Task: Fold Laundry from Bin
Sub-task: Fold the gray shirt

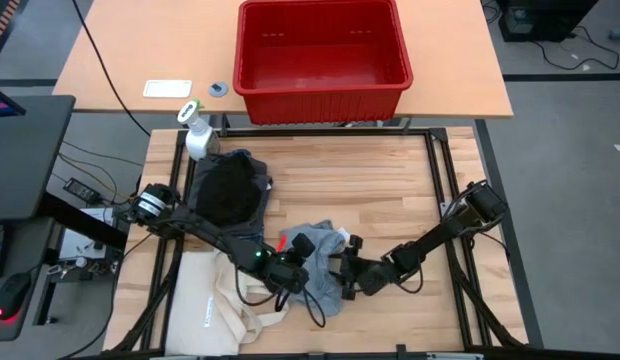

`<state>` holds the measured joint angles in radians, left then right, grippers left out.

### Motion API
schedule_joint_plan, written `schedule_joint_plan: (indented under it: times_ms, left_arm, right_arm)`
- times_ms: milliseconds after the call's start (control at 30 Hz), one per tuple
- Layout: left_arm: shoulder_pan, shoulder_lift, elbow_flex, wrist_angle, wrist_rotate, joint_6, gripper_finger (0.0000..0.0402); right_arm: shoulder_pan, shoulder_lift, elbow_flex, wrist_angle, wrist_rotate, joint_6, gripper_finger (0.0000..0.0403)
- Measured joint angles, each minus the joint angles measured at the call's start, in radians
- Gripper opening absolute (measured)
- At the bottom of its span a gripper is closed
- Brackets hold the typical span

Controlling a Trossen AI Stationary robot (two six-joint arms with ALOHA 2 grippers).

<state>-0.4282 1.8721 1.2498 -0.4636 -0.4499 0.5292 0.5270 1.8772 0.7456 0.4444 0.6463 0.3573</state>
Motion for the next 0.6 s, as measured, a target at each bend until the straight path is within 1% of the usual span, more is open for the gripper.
schedule_joint_plan:
  times_ms: [100, 233, 333, 400, 533, 600]
  left_arm:
    - [-0.018, -0.039, 0.0, -0.002, -0.07, 0.04, 0.0027]
    - [-0.016, -0.095, 0.0, -0.005, -0.08, 0.016, 0.0027]
    - [-0.012, -0.13, 0.0, -0.027, -0.084, 0.0, 0.0027]
    - [-0.014, -0.152, 0.0, -0.043, -0.086, 0.002, 0.0027]
    - [-0.025, -0.192, 0.0, -0.063, -0.088, -0.005, 0.0027]
    - [-0.026, -0.213, 0.0, -0.079, -0.088, -0.006, 0.0027]
  right_arm:
    - [0.008, 0.0, 0.0, 0.102, 0.014, -0.086, 0.0208]
    - [0.006, -0.01, 0.001, 0.189, 0.015, -0.149, 0.0208]
    - [-0.013, -0.015, 0.004, 0.203, 0.01, -0.166, 0.0208]
    - [-0.024, -0.018, 0.026, 0.206, 0.007, -0.208, 0.0208]
    - [-0.043, -0.022, 0.12, 0.201, 0.006, -0.355, 0.0208]
    - [-0.058, -0.022, 0.173, 0.163, 0.001, -0.407, 0.0208]
